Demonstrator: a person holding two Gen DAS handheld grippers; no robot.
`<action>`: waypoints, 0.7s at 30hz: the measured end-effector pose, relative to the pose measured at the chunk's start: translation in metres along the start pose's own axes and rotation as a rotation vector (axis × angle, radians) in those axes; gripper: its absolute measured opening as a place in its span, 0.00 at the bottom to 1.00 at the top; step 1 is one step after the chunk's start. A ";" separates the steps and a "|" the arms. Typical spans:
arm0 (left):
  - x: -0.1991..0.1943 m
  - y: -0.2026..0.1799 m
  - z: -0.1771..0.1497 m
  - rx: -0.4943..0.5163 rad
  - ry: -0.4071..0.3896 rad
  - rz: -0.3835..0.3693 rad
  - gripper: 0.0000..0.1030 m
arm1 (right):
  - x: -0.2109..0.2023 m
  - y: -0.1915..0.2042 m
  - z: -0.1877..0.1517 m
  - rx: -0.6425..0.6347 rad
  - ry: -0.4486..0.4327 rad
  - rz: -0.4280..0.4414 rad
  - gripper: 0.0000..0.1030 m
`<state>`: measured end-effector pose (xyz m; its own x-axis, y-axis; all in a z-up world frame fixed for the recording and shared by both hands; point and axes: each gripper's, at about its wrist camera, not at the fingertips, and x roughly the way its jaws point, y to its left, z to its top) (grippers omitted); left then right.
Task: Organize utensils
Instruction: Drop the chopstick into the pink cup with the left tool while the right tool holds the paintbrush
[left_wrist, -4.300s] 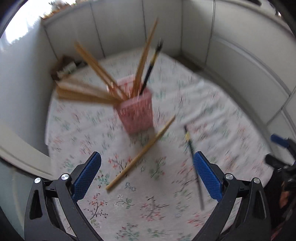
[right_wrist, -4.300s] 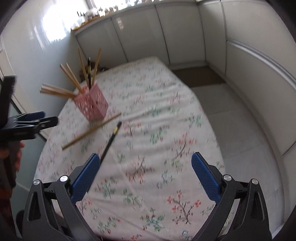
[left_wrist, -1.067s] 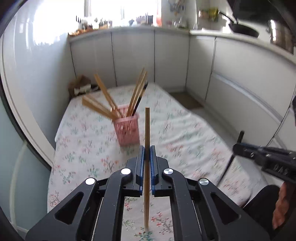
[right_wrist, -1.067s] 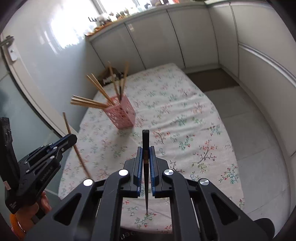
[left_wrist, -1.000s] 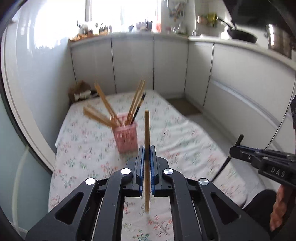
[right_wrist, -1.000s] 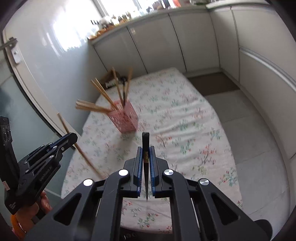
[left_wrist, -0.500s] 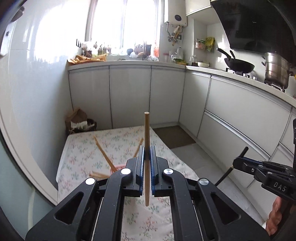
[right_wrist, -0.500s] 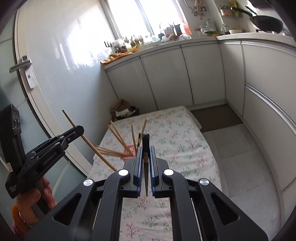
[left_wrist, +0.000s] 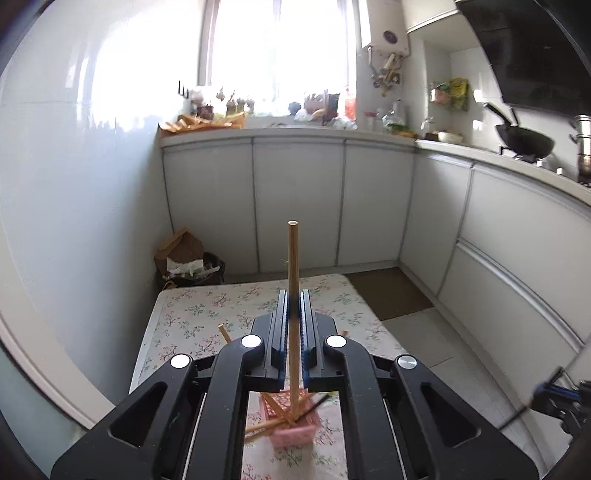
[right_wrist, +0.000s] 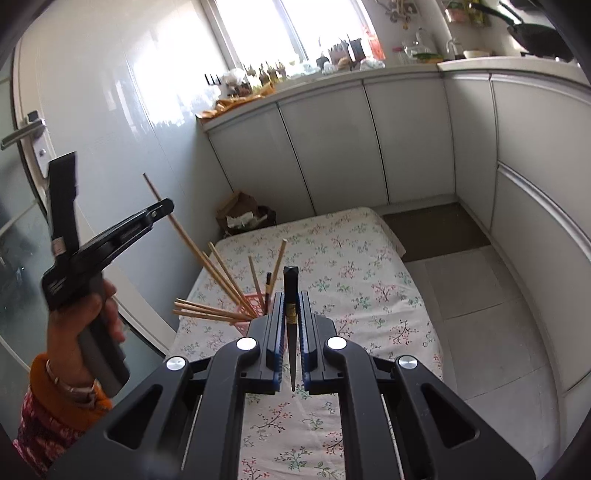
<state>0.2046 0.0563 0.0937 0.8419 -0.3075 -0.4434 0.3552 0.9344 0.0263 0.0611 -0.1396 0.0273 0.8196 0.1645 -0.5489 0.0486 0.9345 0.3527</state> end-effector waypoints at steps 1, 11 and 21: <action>0.010 0.001 -0.003 -0.005 0.008 0.002 0.05 | 0.005 -0.002 0.000 0.001 0.005 -0.004 0.07; 0.020 0.024 -0.037 -0.089 0.009 0.021 0.25 | 0.033 0.003 0.003 0.008 0.032 -0.003 0.07; -0.103 0.071 -0.033 -0.221 -0.257 0.164 0.70 | 0.028 0.073 0.058 -0.030 -0.123 0.081 0.07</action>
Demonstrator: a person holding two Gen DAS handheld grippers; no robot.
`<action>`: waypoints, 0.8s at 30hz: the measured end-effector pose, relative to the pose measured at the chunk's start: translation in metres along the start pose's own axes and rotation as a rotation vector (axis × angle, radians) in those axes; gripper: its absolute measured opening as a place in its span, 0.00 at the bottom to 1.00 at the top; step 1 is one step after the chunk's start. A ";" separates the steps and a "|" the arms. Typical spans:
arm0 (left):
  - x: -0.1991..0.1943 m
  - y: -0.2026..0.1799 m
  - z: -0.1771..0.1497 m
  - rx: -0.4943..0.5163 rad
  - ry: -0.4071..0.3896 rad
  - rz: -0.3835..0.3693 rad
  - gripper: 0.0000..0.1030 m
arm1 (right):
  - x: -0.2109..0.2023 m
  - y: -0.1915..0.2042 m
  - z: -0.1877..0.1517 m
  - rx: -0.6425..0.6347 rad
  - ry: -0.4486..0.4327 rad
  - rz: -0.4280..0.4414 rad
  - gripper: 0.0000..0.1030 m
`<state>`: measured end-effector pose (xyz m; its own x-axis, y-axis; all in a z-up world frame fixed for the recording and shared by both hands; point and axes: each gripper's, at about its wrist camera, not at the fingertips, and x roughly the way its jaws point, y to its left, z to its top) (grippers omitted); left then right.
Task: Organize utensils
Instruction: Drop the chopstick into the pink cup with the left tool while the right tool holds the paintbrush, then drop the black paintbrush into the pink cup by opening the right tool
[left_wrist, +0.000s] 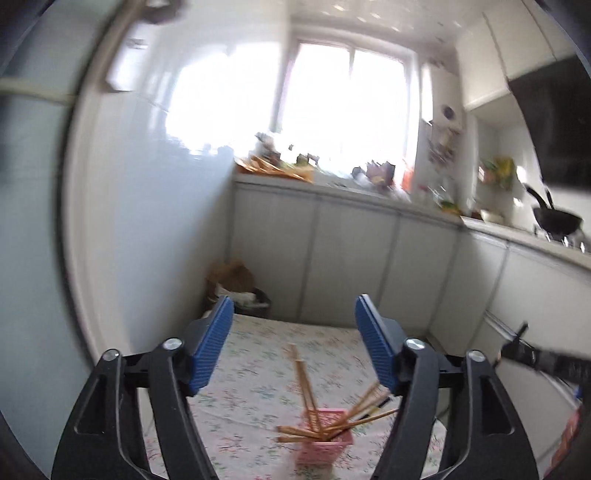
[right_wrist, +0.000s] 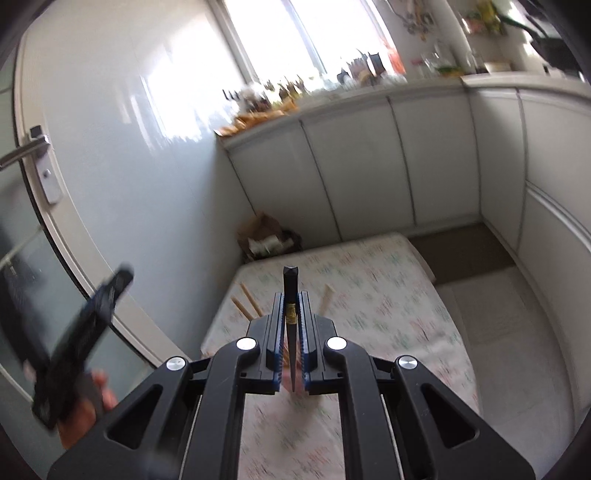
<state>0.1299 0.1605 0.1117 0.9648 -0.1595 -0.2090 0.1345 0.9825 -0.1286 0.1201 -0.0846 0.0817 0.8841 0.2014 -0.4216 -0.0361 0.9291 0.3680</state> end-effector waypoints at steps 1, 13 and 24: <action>-0.006 0.009 -0.001 -0.018 -0.009 0.009 0.71 | 0.003 0.011 0.007 -0.018 -0.024 -0.002 0.07; 0.008 0.073 -0.022 -0.130 0.066 -0.002 0.71 | 0.088 0.051 0.004 -0.120 -0.031 -0.091 0.07; -0.002 0.073 -0.020 -0.103 0.042 0.082 0.90 | 0.123 0.038 -0.042 -0.073 -0.019 -0.109 0.20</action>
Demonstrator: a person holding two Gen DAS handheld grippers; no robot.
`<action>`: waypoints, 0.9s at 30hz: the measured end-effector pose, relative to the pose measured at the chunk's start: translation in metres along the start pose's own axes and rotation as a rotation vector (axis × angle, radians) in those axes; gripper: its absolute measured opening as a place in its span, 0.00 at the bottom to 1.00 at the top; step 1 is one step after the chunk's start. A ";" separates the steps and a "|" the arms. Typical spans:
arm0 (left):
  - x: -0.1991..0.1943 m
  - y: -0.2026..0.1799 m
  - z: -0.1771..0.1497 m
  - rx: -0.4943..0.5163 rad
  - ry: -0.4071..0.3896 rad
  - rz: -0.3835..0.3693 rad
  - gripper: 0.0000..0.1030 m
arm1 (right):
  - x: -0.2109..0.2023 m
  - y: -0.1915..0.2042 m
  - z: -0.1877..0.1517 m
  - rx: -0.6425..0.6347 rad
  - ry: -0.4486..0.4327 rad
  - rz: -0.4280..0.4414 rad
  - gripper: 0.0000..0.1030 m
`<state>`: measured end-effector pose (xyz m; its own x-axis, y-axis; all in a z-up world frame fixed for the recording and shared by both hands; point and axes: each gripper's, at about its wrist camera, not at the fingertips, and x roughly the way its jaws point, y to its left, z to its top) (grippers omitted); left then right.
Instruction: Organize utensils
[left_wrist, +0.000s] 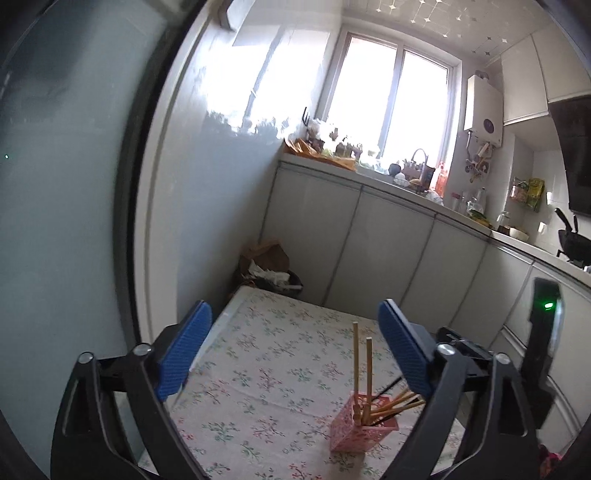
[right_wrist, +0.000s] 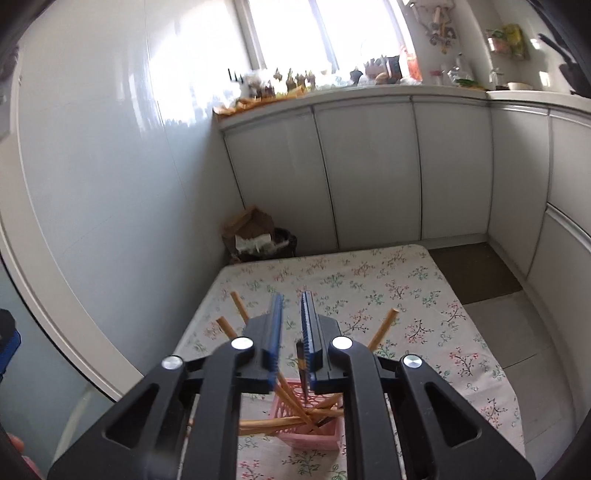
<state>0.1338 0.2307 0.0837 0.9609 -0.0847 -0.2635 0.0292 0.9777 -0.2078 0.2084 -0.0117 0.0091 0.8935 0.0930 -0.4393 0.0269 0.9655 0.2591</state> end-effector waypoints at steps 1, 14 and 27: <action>-0.002 -0.004 0.000 0.003 -0.010 0.018 0.92 | -0.012 -0.001 0.001 0.004 -0.014 -0.016 0.23; -0.071 -0.093 -0.007 0.128 -0.035 0.051 0.93 | -0.165 -0.040 -0.028 0.064 -0.155 -0.216 0.91; -0.164 -0.143 -0.042 0.214 -0.065 0.090 0.93 | -0.271 -0.096 -0.078 0.201 -0.110 -0.353 0.94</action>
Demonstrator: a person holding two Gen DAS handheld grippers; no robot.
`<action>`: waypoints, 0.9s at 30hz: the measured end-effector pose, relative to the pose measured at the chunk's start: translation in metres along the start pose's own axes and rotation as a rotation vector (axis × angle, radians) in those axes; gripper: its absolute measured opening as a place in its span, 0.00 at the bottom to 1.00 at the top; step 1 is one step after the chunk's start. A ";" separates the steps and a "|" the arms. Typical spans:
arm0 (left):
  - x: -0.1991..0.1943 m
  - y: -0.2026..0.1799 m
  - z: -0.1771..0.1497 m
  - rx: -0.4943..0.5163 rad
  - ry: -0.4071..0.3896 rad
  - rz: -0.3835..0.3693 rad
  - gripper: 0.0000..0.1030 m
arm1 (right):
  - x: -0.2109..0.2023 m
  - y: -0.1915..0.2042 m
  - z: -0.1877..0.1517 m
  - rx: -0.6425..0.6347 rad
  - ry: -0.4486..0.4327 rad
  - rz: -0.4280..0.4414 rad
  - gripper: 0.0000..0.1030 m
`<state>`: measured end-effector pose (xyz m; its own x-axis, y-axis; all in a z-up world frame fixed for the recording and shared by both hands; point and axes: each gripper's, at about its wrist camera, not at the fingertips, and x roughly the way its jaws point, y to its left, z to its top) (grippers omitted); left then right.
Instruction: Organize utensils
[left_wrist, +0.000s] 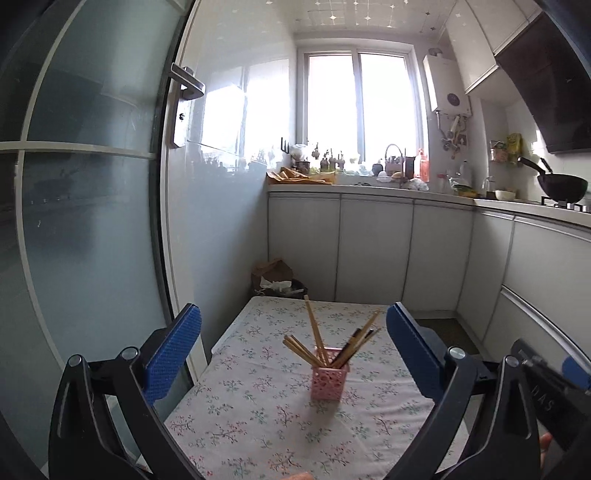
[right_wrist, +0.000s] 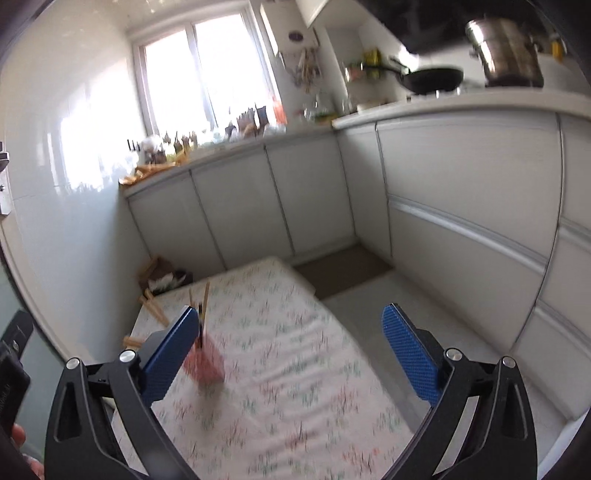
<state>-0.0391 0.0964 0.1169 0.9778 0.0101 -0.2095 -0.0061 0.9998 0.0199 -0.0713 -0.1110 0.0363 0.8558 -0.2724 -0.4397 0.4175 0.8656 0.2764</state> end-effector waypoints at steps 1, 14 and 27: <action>-0.002 -0.001 0.000 0.000 0.002 -0.006 0.93 | -0.004 -0.002 -0.003 -0.011 0.000 0.007 0.94; -0.006 -0.012 -0.013 -0.003 0.147 -0.028 0.93 | -0.036 0.003 -0.014 -0.048 -0.027 -0.072 0.94; -0.001 -0.015 -0.019 0.026 0.170 -0.020 0.93 | -0.040 0.003 -0.008 -0.039 -0.033 -0.079 0.94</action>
<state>-0.0440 0.0813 0.0981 0.9282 -0.0047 -0.3722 0.0208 0.9990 0.0391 -0.1065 -0.0937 0.0480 0.8308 -0.3533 -0.4300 0.4723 0.8564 0.2087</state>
